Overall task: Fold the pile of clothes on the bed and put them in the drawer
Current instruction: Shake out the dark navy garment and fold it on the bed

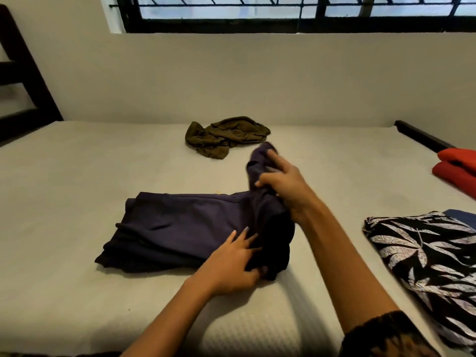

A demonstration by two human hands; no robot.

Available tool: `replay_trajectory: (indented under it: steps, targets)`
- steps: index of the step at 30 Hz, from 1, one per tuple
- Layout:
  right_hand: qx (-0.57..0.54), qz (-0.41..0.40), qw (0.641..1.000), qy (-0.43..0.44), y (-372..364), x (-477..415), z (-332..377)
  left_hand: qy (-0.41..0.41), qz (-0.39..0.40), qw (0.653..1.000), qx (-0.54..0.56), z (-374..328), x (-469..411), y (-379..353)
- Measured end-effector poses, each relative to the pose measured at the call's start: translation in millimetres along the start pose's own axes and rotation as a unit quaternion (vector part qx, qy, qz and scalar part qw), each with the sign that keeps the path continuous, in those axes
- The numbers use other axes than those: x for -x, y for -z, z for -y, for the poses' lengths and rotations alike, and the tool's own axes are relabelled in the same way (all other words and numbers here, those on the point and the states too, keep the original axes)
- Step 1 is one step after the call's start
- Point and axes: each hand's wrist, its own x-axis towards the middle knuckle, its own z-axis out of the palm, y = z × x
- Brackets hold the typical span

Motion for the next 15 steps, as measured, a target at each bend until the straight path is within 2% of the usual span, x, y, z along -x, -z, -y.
replay_trajectory:
  steps: [2,4,6,8,10,11,13,14,15]
  targets:
    - [0.081,0.081,0.993,-0.014,-28,1,-14,0.08,-0.074,0.99,0.094,8,9,19]
    - [0.159,0.145,0.976,-0.025,-40,1,-32,0.168,-0.132,0.976,0.045,21,15,29]
    - [0.247,0.108,0.962,0.032,-38,-2,-45,0.233,-0.161,0.958,-0.037,41,23,31]
    - [0.347,0.024,0.932,0.106,-27,-6,-53,0.276,-0.231,0.933,-0.021,55,27,31]
    - [0.427,0.025,0.894,0.134,-18,-6,-64,0.279,-0.304,0.91,0.047,58,26,33]
    - [0.492,0.063,0.859,0.128,-18,-3,-72,0.266,-0.33,0.903,0.075,56,25,35]
    - [0.626,0.139,0.761,0.102,-25,9,-94,0.227,-0.347,0.901,0.126,49,20,38]
    - [0.654,0.151,0.735,0.101,-29,15,-103,0.205,-0.339,0.907,0.141,47,17,38]
    - [0.655,0.151,0.733,0.107,-32,19,-109,0.18,-0.324,0.917,0.148,44,16,38]
